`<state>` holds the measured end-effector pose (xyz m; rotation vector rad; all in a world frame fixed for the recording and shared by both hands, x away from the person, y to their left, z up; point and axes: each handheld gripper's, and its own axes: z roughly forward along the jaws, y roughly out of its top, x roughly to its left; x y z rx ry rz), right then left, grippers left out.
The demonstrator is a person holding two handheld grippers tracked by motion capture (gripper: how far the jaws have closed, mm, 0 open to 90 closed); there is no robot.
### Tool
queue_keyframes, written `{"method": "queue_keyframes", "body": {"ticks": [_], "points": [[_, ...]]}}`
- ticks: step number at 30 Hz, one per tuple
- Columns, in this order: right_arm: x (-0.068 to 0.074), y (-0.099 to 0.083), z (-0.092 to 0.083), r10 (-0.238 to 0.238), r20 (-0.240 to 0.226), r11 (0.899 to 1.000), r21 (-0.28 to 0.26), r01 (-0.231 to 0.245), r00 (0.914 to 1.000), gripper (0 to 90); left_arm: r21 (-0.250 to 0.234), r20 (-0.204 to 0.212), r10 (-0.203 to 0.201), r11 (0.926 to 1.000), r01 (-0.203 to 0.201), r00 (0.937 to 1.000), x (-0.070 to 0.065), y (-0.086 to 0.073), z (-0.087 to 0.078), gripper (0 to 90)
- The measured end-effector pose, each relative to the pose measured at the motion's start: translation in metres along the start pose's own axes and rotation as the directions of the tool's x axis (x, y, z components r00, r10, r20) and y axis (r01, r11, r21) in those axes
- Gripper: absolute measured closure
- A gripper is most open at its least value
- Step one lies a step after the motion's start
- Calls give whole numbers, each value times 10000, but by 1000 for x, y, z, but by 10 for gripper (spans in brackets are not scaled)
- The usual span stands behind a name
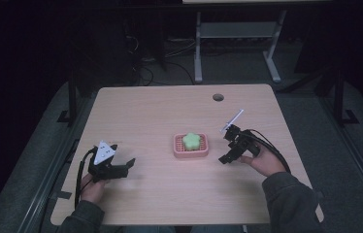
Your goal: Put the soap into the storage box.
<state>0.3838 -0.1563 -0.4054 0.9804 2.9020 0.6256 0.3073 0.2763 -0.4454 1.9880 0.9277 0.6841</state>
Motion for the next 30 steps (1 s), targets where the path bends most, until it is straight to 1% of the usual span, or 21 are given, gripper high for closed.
{"method": "queue_keyframes", "body": {"ticks": [6, 8, 14, 17, 18, 24, 28, 30], "points": [[-2, -11, 1, 207, -54, 9998, -41, -208, 9998, 243, -16, 13, -11, 10000, 11, 10000, 0, 0, 0, 141], [-2, -15, 1, 260, -35, 9997, 21, -260, 9997, 243, -13, 19, -4, 10000, 4, 10000, 0, 0, 0, 141], [-3, -26, -2, 481, -61, 9988, -126, -482, 9988, 243, -19, 23, 4, 10000, -4, 10000, -1, 0, 1, 140], [-3, -32, -2, 519, -80, 9985, -172, -520, 9986, 243, -1, 32, 10, 10000, -10, 10000, -1, 0, 1, 141], [-3, -33, -1, 514, -66, 9986, -91, -515, 9987, 243, 21, 33, 24, 10000, -24, 10000, -1, 0, 1, 141], [-3, -42, -1, 581, -81, 9981, -191, -582, 9983, 244, 67, 36, 48, 10000, -48, 10000, -1, 0, 1, 140], [0, -49, 0, 567, -66, 9982, -168, -568, 9984, 244, 27, 57, -23, 10000, 23, 10000, -1, 0, 1, 141], [1, -53, -2, 558, -28, 9981, -271, -559, 9984, 244, 64, 50, 10, 10000, -10, 10000, -1, 0, 1, 140]]}}
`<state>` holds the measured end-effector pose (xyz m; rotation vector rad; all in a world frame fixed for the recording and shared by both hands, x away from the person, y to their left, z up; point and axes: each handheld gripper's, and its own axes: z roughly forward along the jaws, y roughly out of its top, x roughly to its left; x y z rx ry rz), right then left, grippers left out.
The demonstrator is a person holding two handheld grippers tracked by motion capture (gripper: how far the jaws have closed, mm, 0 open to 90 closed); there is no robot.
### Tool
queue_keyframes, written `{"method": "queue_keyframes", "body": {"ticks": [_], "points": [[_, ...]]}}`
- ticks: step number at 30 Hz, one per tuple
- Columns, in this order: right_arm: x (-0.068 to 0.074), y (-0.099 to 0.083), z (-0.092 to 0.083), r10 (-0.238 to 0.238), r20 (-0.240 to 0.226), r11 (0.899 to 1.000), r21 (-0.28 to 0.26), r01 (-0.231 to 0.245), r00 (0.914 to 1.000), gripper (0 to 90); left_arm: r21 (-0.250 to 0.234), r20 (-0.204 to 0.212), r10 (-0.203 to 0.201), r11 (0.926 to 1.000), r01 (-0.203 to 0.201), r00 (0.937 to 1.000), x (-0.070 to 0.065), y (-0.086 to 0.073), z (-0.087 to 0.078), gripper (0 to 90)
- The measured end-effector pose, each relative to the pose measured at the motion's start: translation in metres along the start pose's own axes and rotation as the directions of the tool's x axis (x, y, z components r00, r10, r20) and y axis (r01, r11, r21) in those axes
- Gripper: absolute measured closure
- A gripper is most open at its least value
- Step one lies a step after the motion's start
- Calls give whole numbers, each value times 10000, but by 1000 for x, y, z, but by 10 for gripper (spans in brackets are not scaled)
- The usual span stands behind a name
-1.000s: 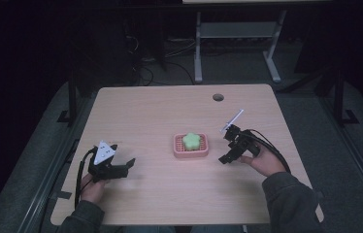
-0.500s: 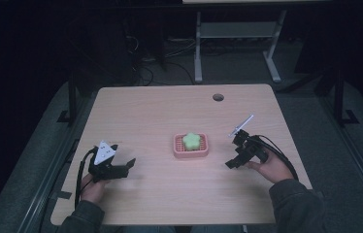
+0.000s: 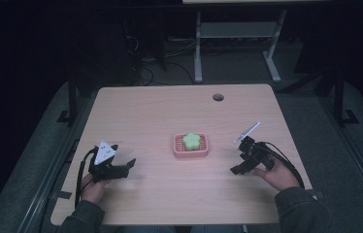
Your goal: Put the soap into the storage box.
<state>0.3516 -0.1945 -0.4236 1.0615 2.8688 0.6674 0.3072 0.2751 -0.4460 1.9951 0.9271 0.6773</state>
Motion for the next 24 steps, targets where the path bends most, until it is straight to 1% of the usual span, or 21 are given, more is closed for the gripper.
{"method": "queue_keyframes", "body": {"ticks": [6, 9, 12, 18, 20, 24], "points": [[4, -14, -5, 63, 80, 9997, -240, -61, 9999, 244, -23, -8, 25, 10000, -25, 10000, 0, 0, 1, 140], [5, -23, -7, 192, 91, 9991, -383, -188, 9998, 244, -19, -9, 56, 10000, -56, 10000, 0, 0, 1, 141], [5, -32, -7, 277, 134, 9987, -443, -271, 9995, 243, -7, -3, 63, 10000, -63, 10000, -1, -1, 2, 141], [7, -50, -5, 568, 28, 9967, -587, -565, 9984, 244, 17, 41, 73, 10000, -73, 10000, -1, -1, 2, 140], [7, -55, -5, 612, 64, 9959, -670, -607, 9981, 243, 53, 27, 142, 9999, -142, 9999, -2, -1, 2, 141], [10, -64, -7, 668, 75, 9942, -854, -659, 9977, 243, 133, 150, 141, 9998, -143, 9998, -2, -1, 4, 141]]}}
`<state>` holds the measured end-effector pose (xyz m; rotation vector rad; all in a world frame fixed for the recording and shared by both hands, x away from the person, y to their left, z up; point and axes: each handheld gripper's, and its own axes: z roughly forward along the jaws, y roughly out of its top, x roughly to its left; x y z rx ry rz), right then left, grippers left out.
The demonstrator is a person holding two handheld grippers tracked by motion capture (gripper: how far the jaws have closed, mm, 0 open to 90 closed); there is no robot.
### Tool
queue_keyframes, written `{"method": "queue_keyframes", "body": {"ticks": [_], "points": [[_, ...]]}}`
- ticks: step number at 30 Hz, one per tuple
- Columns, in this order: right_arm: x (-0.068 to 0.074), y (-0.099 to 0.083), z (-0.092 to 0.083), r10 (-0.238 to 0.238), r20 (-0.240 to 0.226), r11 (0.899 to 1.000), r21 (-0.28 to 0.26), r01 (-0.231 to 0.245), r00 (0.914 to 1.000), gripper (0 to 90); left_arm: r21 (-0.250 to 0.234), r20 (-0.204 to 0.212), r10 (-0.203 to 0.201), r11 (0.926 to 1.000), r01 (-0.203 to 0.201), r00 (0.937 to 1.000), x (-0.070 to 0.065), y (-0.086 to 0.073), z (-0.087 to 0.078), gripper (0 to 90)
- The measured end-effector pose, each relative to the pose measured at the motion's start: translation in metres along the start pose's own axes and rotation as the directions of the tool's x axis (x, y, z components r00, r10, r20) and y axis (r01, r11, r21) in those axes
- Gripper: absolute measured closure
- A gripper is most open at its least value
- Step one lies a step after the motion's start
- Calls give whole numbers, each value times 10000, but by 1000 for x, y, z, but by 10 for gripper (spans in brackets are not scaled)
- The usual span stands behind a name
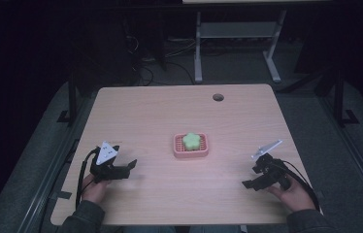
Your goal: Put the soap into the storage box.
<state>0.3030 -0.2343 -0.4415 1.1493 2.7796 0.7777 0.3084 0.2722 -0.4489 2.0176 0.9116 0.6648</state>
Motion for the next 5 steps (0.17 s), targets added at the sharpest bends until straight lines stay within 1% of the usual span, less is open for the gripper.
{"method": "queue_keyframes", "body": {"ticks": [3, 5], "points": [[4, -8, -1, 106, 61, 9996, -267, -104, 9999, 243, -1, 8, 68, 10000, -68, 10000, -2, 0, 2, 141], [8, -17, -1, 173, 112, 9981, -586, -166, 9998, 243, 12, 26, 125, 9999, -125, 9999, -2, 1, 2, 140]]}}
